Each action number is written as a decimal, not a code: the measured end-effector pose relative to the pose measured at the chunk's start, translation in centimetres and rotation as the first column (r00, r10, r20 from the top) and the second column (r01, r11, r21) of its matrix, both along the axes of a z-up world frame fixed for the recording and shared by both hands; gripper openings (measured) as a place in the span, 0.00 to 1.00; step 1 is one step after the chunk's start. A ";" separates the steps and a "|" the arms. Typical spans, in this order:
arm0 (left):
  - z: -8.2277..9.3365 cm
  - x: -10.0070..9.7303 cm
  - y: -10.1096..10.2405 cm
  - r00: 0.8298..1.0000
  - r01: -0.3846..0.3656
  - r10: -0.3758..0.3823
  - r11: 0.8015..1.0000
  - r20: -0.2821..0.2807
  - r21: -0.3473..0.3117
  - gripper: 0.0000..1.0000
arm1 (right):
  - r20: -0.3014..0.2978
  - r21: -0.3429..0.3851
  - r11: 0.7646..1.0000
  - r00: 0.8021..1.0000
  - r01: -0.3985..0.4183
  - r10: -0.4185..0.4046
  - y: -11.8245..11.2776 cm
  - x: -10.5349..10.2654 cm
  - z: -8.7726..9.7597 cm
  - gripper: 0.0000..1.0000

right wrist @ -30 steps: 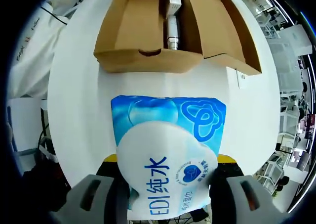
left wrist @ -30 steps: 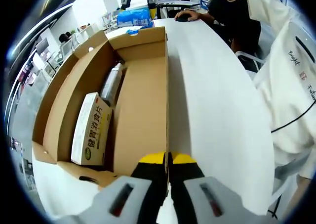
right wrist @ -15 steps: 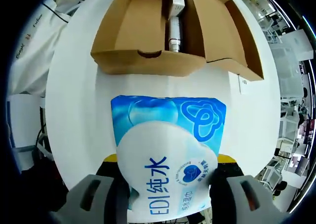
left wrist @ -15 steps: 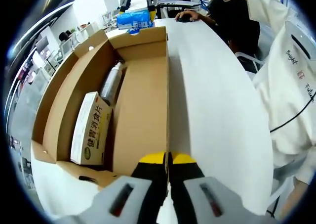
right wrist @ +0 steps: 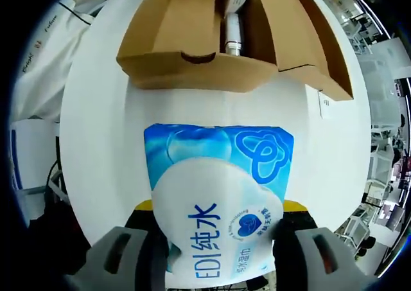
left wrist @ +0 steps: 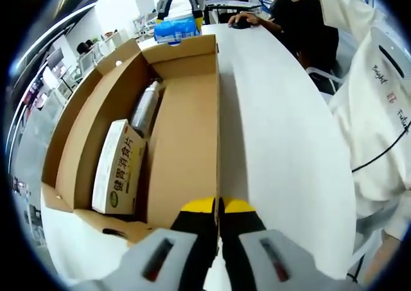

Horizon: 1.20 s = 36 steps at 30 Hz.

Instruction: Operate the shoe box by opening the lid, removing the specified soft item, and placing it in the target area until the item is outside and the box remains undamaged.

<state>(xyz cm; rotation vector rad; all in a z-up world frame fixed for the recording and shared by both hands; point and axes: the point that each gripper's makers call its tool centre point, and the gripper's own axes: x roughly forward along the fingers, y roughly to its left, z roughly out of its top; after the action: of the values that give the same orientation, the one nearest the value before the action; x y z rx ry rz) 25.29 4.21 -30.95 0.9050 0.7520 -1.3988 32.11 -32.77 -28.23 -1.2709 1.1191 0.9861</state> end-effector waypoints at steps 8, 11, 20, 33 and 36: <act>0.1 -0.1 0.0 1.000 -0.001 0.001 1.000 -0.004 -0.002 0.01 | 0.004 -0.057 0.998 1.000 0.002 -0.001 -0.1 -0.1 0.0 0.67; 0.1 -0.1 0.1 1.000 0.000 0.000 1.000 -0.003 -0.002 0.01 | 0.010 -0.051 0.999 1.000 0.010 -0.010 -0.2 0.0 0.1 0.67; 0.2 0.0 0.1 1.000 0.002 -0.002 1.000 0.000 -0.003 0.01 | 0.043 -0.043 0.999 0.999 0.031 -0.029 -0.3 0.0 0.2 0.67; 0.2 -0.1 0.0 1.000 0.005 -0.005 1.000 0.005 -0.004 0.01 | 0.108 -0.115 0.989 0.991 0.093 -0.080 -0.7 0.1 0.4 0.70; 0.1 0.0 0.0 1.000 0.005 -0.005 1.000 0.004 -0.004 0.01 | 0.137 -0.138 0.985 0.987 0.104 -0.085 -1.0 0.1 0.5 0.71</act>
<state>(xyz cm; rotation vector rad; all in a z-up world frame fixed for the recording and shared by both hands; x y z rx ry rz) 25.26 4.19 -30.82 0.9067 0.7442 -1.4026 32.26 -33.72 -27.71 -1.3659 1.1541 0.7506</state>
